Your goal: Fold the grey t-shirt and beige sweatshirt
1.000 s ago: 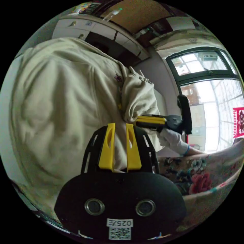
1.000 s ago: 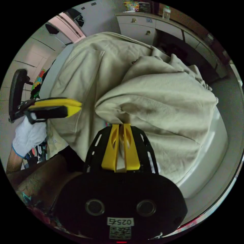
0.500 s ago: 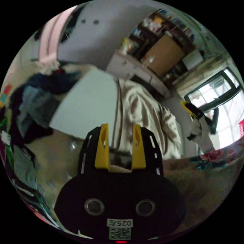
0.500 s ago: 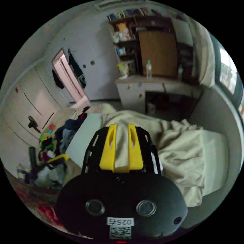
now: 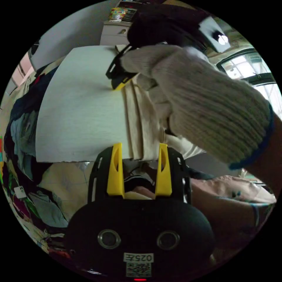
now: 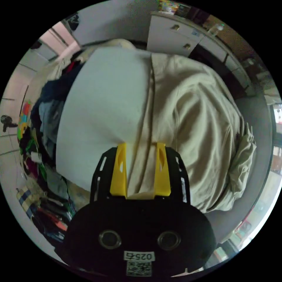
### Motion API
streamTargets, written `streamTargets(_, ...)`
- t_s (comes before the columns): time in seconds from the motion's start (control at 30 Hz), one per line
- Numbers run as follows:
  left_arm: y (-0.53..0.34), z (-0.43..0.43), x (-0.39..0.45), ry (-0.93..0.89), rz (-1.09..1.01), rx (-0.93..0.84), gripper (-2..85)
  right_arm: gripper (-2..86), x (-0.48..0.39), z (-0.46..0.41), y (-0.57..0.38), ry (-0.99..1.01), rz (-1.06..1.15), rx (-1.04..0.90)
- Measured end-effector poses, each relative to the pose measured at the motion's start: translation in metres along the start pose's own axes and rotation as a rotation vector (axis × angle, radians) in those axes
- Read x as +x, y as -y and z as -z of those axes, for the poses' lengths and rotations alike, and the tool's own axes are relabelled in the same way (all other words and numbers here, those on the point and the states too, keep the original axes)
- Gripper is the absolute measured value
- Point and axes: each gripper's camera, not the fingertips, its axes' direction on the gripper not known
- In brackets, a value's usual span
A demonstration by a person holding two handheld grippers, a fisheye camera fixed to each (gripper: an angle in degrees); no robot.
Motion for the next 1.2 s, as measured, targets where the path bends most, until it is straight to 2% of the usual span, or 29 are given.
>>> streamTargets(0.07, 0.007, -0.007, 0.018, 0.068, 0.033, 0.009, 10.9, 12.4, 0.008, 0.001, 0.005, 0.015, -0.097, 0.023)
streamTargets(0.13, 0.012, -0.012, 0.025, 0.161, 0.054, 0.011, 4.1, 11.8, 0.010, 0.003, 0.011, 0.009, -0.097, 0.018)
streamTargets(0.17, 0.014, -0.020, 0.016, 0.051, 0.079, -0.009, 0.9, 10.5, 0.011, 0.004, 0.013, 0.008, -0.084, 0.016)
streamTargets(0.3, 0.009, -0.027, -0.026, -0.216, 0.221, 0.023, -0.7, 1.8, 0.026, 0.007, 0.022, -0.064, -0.158, 0.000)
streamTargets(0.37, 0.009, -0.031, -0.040, -0.294, 0.255, 0.014, -1.1, 0.4, 0.040, 0.012, 0.031, 0.026, -0.214, -0.027)
streamTargets(0.4, 0.010, -0.030, -0.040, -0.282, 0.246, 0.012, -1.1, 0.2, 0.045, 0.013, 0.033, 0.070, -0.246, -0.039)
streamTargets(0.47, 0.012, -0.017, -0.039, -0.190, 0.221, 0.021, -1.4, -0.2, 0.055, 0.017, 0.046, 0.289, -0.375, -0.073)
streamTargets(0.5, 0.011, -0.011, -0.041, -0.191, 0.216, 0.039, -1.4, -0.3, 0.054, 0.020, 0.049, 0.300, -0.396, -0.076)
streamTargets(0.6, 0.002, 0.026, -0.065, -0.189, 0.282, 0.137, -1.4, -0.6, 0.031, 0.038, 0.067, 0.303, -0.248, -0.050)
streamTargets(0.7, -0.006, 0.058, -0.093, -0.168, 0.349, 0.201, -1.4, -0.6, 0.021, 0.055, 0.077, 0.492, -0.114, -0.030)
streamTargets(0.77, -0.010, 0.079, -0.109, -0.225, 0.369, 0.252, -1.3, -0.6, 0.028, 0.070, 0.083, 0.663, -0.076, -0.014)
streamTargets(0.83, -0.010, 0.091, -0.110, -0.285, 0.363, 0.283, -1.4, -0.5, 0.040, 0.085, 0.085, 0.744, -0.047, 0.000)
streamTargets(0.9, -0.004, 0.101, -0.097, -0.344, 0.332, 0.303, -1.4, -0.4, 0.063, 0.104, 0.084, 0.780, -0.024, 0.034)
streamTargets(1.03, 0.028, 0.102, -0.018, -0.468, 0.186, 0.302, -1.5, -0.4, 0.156, 0.156, 0.066, 0.832, -0.014, 0.129)
streamTargets(1.1, 0.050, 0.088, 0.035, -0.504, 0.083, 0.266, -1.5, -0.3, 0.214, 0.183, 0.049, 0.810, -0.053, 0.194)
streamTargets(1.2, 0.085, 0.054, 0.127, -0.529, -0.062, 0.213, -1.5, -0.3, 0.316, 0.219, 0.012, 0.659, -0.149, 0.317)
